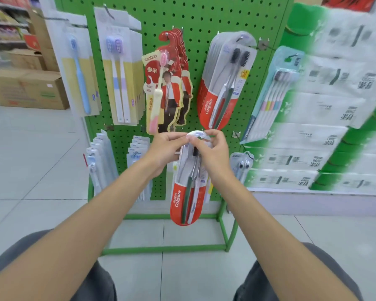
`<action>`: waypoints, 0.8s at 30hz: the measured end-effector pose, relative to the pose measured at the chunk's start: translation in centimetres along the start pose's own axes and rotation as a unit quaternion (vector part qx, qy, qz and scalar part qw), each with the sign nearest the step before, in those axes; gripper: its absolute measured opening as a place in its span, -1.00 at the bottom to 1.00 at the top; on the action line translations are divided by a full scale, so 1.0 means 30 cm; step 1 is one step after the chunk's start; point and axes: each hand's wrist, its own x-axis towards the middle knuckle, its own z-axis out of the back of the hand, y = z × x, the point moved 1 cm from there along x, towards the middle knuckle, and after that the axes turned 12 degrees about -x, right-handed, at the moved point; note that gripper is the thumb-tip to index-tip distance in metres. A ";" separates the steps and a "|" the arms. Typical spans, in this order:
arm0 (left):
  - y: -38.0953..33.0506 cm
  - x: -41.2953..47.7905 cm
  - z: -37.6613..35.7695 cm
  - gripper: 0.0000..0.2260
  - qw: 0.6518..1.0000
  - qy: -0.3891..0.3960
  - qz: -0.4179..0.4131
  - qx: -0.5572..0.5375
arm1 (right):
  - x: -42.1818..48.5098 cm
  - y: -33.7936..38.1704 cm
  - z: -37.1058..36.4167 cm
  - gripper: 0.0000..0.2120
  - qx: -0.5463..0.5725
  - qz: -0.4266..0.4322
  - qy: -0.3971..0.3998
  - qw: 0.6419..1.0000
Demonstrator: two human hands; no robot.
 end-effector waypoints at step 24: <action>0.041 -0.030 0.126 -0.88 0.989 -0.130 -0.012 -0.071 | -0.156 -0.192 -0.010 -0.79 -0.010 -0.152 0.273 0.950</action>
